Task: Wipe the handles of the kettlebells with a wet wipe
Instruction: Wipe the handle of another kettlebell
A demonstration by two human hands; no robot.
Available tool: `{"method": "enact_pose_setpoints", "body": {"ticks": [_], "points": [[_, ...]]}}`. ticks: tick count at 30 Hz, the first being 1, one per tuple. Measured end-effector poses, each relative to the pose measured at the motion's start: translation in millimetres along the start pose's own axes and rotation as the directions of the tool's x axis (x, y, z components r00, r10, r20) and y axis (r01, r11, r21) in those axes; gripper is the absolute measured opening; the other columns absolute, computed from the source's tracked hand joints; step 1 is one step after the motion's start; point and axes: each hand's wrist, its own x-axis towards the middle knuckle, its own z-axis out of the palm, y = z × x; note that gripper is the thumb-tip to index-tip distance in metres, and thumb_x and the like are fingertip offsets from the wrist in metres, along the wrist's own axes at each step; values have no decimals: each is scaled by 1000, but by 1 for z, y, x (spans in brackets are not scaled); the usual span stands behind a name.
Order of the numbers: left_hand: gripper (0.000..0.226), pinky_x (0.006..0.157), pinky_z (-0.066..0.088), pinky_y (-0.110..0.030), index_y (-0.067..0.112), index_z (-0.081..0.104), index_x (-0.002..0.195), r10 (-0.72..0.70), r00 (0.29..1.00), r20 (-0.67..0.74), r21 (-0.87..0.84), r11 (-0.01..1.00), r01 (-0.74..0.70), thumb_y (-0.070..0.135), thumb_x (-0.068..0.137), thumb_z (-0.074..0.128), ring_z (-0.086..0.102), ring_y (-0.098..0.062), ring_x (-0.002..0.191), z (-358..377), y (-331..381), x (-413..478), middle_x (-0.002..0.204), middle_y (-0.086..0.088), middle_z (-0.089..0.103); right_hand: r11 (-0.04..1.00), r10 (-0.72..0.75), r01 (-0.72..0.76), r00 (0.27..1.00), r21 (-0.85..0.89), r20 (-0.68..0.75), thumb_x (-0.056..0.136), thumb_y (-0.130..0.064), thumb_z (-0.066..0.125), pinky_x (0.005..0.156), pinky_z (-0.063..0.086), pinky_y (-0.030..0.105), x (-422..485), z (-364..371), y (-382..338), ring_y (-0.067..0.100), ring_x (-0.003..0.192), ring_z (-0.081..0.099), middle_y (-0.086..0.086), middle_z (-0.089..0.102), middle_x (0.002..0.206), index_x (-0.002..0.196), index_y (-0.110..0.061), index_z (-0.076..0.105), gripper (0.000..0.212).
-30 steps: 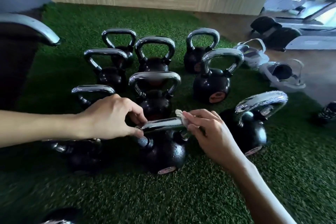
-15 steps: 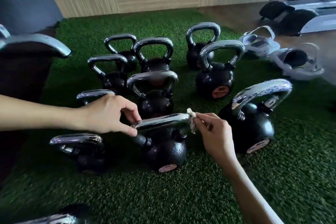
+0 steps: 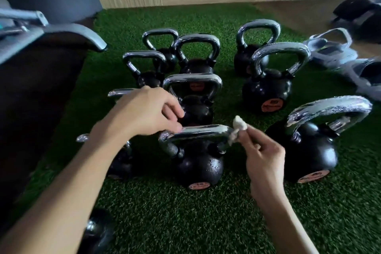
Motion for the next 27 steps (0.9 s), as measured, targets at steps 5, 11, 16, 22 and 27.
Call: {"method": "enact_pose_setpoints", "body": {"ticks": [5,11,16,22,27], "points": [[48,93,59,-36,48,67,125,-11,981,-192,-709,693,-131,45,79,80,70,-1,81,49,18,-45,113,30,72,986,-12,-41,946,159,323,85,-15,79,76,61,36,-5,28,-47,26,88,77,8,80,93,101,-12,74,17],[35,61,58,-48,40,74,120,-107,892,-438,-691,675,-259,41,85,78,70,-30,69,79,-1,-44,103,17,78,999,33,-11,842,-45,538,87,-21,77,71,55,19,8,42,-61,11,85,76,1,80,89,95,-16,81,11],[37,50,44,-14,40,75,118,-180,783,-595,-475,865,-162,31,83,82,60,-13,56,85,-23,-50,87,26,72,552,-118,500,839,-668,531,82,-53,75,82,36,21,44,14,-49,2,94,58,-17,68,103,106,-43,76,26],[34,57,37,-10,34,72,124,13,850,-526,-243,956,-165,36,90,74,55,5,72,88,-14,-37,92,17,60,523,27,518,784,-676,621,79,-68,63,80,46,33,60,-2,-42,16,88,61,-16,74,108,116,-45,73,45],[18,50,43,-15,27,81,104,-136,829,-542,-346,935,-72,36,90,73,58,-4,59,85,-30,-38,89,18,70,538,-58,540,789,-647,611,80,-70,59,83,48,35,57,-6,-33,17,92,59,-20,73,100,115,-45,73,45]]}}
